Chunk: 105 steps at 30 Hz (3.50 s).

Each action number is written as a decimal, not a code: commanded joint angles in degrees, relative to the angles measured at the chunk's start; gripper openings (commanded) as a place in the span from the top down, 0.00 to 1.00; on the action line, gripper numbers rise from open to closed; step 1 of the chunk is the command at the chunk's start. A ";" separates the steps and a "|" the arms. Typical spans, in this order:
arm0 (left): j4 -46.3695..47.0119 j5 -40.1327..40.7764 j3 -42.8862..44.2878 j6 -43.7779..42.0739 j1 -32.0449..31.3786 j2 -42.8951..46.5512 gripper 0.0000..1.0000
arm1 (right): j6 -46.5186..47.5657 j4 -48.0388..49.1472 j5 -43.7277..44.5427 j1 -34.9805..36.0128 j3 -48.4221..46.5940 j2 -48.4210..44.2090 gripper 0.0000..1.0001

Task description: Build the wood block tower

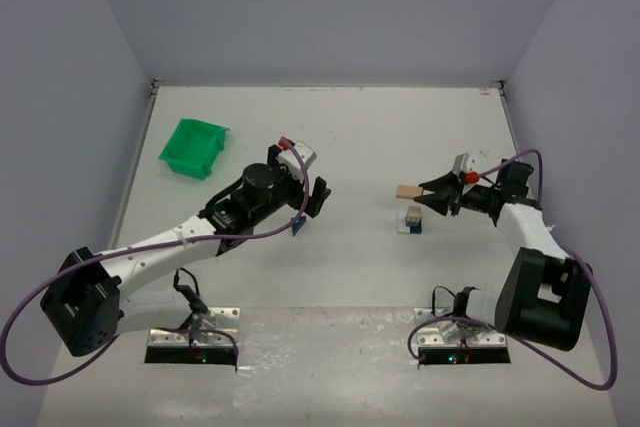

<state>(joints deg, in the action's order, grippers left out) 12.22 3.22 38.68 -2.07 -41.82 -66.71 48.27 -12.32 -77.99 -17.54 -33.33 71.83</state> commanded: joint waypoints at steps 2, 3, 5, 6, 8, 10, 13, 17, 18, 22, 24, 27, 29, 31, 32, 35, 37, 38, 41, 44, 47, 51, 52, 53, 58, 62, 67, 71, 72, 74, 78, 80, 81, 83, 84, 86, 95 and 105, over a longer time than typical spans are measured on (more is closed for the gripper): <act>3.25 0.53 2.28 -0.55 -0.31 -0.38 0.00 | 7.99 -4.20 -2.85 -2.77 0.18 0.04 0.99; 3.25 0.72 2.31 -0.71 -0.34 -0.46 0.00 | 9.83 -5.59 -3.13 -3.34 -0.16 0.42 0.98; 3.22 1.46 2.59 -1.13 -0.34 -0.83 0.00 | 15.43 -10.18 -5.09 -5.90 -1.31 1.42 0.98; 3.19 1.51 2.75 -1.49 -0.28 -1.06 0.00 | 20.27 -16.27 -6.50 -6.49 -2.24 2.49 0.98; 3.77 1.44 2.90 -1.84 -0.28 -1.61 0.00 | 31.86 -26.33 -7.02 -7.13 -4.54 4.01 0.97; 4.04 1.26 3.13 -2.01 -0.33 -2.19 0.00 | 37.80 -31.34 -6.86 -7.10 -5.60 5.62 0.97; 3.51 1.00 3.94 -2.15 -0.28 -3.15 0.00 | 42.53 -33.99 -6.74 -7.07 -6.22 7.51 0.96; 3.48 0.76 4.37 -2.57 -0.28 -4.04 0.00 | 56.67 -43.15 -8.52 -6.89 -5.99 9.17 0.96; 3.39 0.61 4.51 -2.71 -0.28 -4.20 0.00 | 56.36 -42.91 -8.56 -6.91 -6.07 9.31 0.96; 3.08 0.28 4.57 -3.03 -0.28 -4.13 0.00 | 54.90 -40.12 -7.69 -6.98 -5.59 9.94 0.95; 3.18 0.11 4.56 -3.04 -0.28 -4.13 0.00 | 53.56 -38.61 -7.53 -6.97 -5.34 10.40 0.94; 3.21 0.03 4.52 -3.12 -0.28 -4.09 0.00 | 51.18 -36.69 -7.45 -6.89 -5.22 11.33 0.93; 2.91 0.06 4.66 -3.15 -0.31 -4.04 0.00 | 50.67 -35.78 -7.22 -6.89 -5.17 12.07 0.92; 2.68 0.07 4.88 -3.26 -0.31 -3.99 0.00 | 50.61 -35.44 -6.95 -6.89 -5.17 12.87 0.92; 2.72 -0.02 4.87 -3.30 -0.28 -4.00 0.00 | 50.41 -35.21 -6.96 -6.89 -5.22 13.21 0.91; 3.07 0.07 4.70 -3.43 -0.28 -4.12 0.00 | 50.43 -35.78 -6.78 -6.89 -5.95 13.98 0.91; 3.01 0.24 4.87 -3.60 -0.28 -4.28 0.00 | 50.58 -36.14 -6.36 -6.83 -6.28 14.27 0.91; 2.94 0.29 4.96 -3.65 -0.28 -4.30 0.00 | 50.56 -36.19 -5.98 -6.85 -6.40 14.30 0.90; 2.71 0.21 5.15 -3.75 -0.35 -4.30 0.00 | 50.12 -35.58 -3.71 -6.89 -6.79 14.59 0.89; 2.41 0.38 5.36 -3.82 -0.28 -4.30 0.00 | 50.20 -35.13 -1.14 -6.89 -7.06 15.60 0.88; 2.66 0.38 5.29 -4.00 -0.28 -4.41 0.00 | 51.60 -36.33 -0.10 -6.73 -7.46 16.92 0.87; 2.81 0.22 5.52 -4.31 -0.30 -4.87 0.00 | 52.64 -37.10 0.38 -6.43 -7.89 17.43 0.86; 2.81 0.11 5.63 -4.38 -0.34 -5.05 0.00 | 52.79 -37.13 0.38 -6.39 -7.89 17.50 0.86; 2.79 0.00 5.74 -4.44 -0.35 -5.21 0.00 | 52.92 -37.17 0.41 -6.37 -7.91 17.55 0.86; 2.43 -0.46 5.97 -4.53 -0.36 -5.62 0.00 | 53.42 -37.28 0.65 -6.28 -7.98 17.70 0.85; 2.14 -0.58 6.02 -4.53 -0.33 -5.53 0.00 | 53.42 -37.07 0.73 -6.19 -8.21 18.00 0.84; 2.12 -0.59 6.24 -4.71 -0.35 -5.54 0.00 | 53.43 -37.26 0.84 -6.19 -8.24 18.33 0.81; 2.15 -0.63 6.41 -4.83 -0.28 -5.53 0.00 | 53.63 -37.33 0.95 -6.19 -8.16 18.22 0.78; 2.11 -0.58 6.41 -4.88 -0.28 -5.54 0.00 | 53.68 -37.33 1.00 -6.19 -8.15 18.17 0.77; 2.17 -0.48 6.41 -4.97 -0.30 -5.62 0.00 | 53.68 -37.25 1.00 -6.19 -8.07 18.17 0.76; 2.19 -0.67 6.41 -5.05 -0.36 -5.62 0.00 | 53.42 -36.72 0.47 -6.19 -8.07 18.08 0.76; 2.19 -0.76 6.41 -5.05 -0.36 -5.53 0.00 | 53.51 -36.72 0.29 -6.10 -8.16 17.90 0.76; 2.34 -0.81 6.41 -5.05 -0.36 -5.58 0.00 | 53.51 -36.81 -0.08 -6.10 -8.30 17.76 0.76; 2.62 -0.96 6.41 -5.11 -0.31 -5.62 0.00 | 53.79 -37.40 -1.19 -6.10 -8.64 17.47 0.77; 2.83 -1.05 6.41 -5.11 -0.28 -5.62 0.00 | 54.10 -38.05 -2.14 -6.10 -8.90 17.30 0.77; 3.22 -1.19 6.49 -5.05 -0.28 -5.62 0.00 | 55.73 -39.43 -4.86 -6.10 -9.51 16.96 0.77; 5.33 -2.94 6.50 -4.53 -0.28 -5.86 0.00 | 64.04 -43.91 -8.32 -6.19 -8.99 15.44 0.77; 5.89 -4.80 6.94 -4.26 -0.28 -8.26 0.00 | 58.74 -41.27 -8.89 -7.08 -6.33 12.96 0.75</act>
<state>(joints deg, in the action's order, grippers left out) 14.85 -0.30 43.09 -6.39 -41.82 -74.44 109.46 -55.52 -83.64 -23.89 -40.52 86.48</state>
